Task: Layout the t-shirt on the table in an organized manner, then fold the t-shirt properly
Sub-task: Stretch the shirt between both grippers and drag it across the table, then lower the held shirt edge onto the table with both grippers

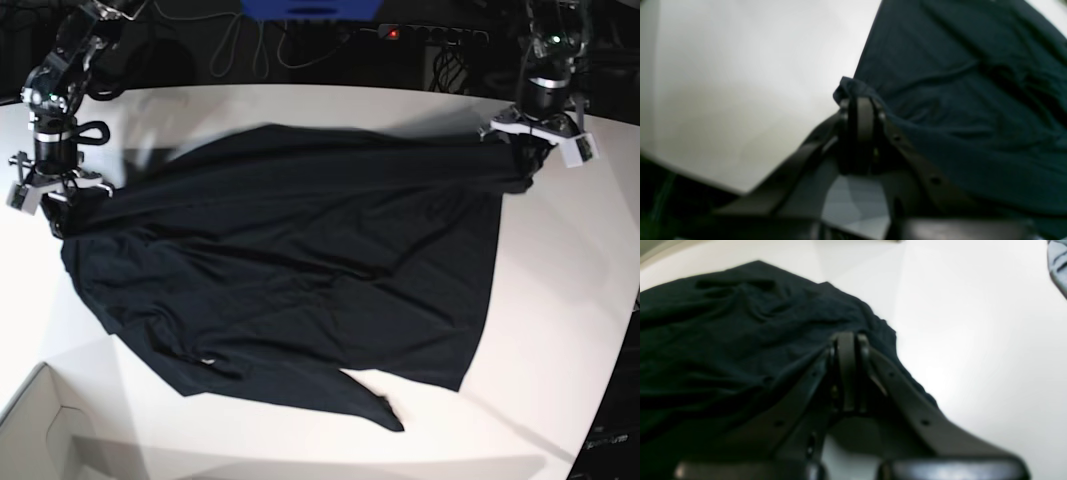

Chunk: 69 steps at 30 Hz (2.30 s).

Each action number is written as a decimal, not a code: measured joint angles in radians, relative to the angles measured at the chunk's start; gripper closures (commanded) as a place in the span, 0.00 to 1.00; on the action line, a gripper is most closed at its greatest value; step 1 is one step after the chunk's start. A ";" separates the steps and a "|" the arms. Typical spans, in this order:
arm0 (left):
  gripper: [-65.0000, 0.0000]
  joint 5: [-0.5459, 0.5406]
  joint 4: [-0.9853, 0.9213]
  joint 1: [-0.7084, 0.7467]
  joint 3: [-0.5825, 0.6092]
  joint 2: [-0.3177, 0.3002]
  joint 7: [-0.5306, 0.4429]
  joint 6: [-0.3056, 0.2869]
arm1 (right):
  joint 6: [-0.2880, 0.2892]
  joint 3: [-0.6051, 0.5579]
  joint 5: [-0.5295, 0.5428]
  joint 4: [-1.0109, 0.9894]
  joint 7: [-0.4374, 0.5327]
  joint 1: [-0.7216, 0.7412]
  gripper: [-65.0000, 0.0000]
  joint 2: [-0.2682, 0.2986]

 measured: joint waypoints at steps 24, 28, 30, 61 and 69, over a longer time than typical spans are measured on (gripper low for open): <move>0.99 -0.115 -0.055 -0.136 -0.072 0.009 0.139 0.001 | 0.000 -0.040 -0.003 -0.164 -0.009 0.156 1.00 0.039; 0.99 -0.116 -0.073 -0.172 -0.073 0.009 0.208 0.002 | 0.000 -0.045 -0.003 -0.169 -0.008 0.161 1.00 0.040; 0.94 -0.115 -0.073 -0.195 -0.073 0.009 0.246 0.002 | 0.000 -0.071 -0.003 -0.169 -0.009 0.161 1.00 0.045; 0.35 -0.113 -0.173 -0.153 -0.072 0.048 0.372 0.001 | 0.000 -0.103 -0.003 -0.169 -0.005 0.161 1.00 0.074; 0.35 -0.113 -0.224 -0.223 -0.068 0.064 0.358 0.000 | 0.000 -0.103 -0.003 -0.169 -0.005 0.141 1.00 0.074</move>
